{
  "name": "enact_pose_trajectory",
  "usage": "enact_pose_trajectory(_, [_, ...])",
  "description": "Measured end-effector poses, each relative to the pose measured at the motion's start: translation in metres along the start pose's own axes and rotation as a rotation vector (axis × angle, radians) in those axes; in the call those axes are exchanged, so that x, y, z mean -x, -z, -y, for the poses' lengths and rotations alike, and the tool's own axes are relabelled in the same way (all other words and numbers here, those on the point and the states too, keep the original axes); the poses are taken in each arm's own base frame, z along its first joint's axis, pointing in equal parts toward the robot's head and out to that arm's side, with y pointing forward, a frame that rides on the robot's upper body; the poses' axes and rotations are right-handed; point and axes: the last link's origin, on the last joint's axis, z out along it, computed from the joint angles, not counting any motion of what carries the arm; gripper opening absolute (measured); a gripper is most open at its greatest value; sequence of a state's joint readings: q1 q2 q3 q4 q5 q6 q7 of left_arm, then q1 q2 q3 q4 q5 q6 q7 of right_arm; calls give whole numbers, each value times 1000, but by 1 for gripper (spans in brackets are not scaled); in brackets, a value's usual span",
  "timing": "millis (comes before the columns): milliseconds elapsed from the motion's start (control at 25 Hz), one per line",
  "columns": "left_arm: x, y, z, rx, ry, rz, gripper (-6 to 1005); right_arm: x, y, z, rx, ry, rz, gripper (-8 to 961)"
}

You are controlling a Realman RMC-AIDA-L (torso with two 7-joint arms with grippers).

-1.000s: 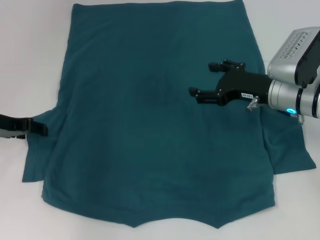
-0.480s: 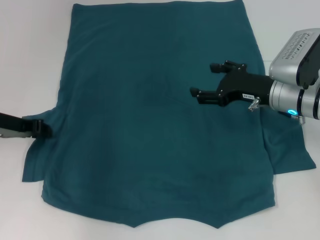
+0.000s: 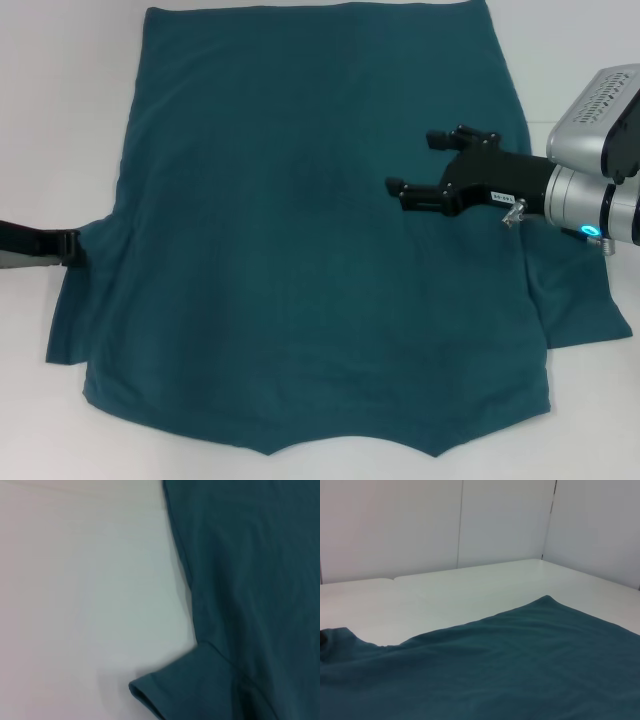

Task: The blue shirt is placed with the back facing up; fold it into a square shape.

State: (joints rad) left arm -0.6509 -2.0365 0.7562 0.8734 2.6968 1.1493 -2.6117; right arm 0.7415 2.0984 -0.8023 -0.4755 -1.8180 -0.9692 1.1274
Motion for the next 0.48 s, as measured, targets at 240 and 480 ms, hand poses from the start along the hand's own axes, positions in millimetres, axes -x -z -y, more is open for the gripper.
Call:
enact_pose_trajectory(240, [1, 1, 0, 3, -1, 8, -1, 0, 0, 0, 0, 0, 0, 941])
enact_pose_trajectory(480, [-6, 8, -6, 27, -12, -10, -1, -1, 1, -1, 2, -2, 1, 941])
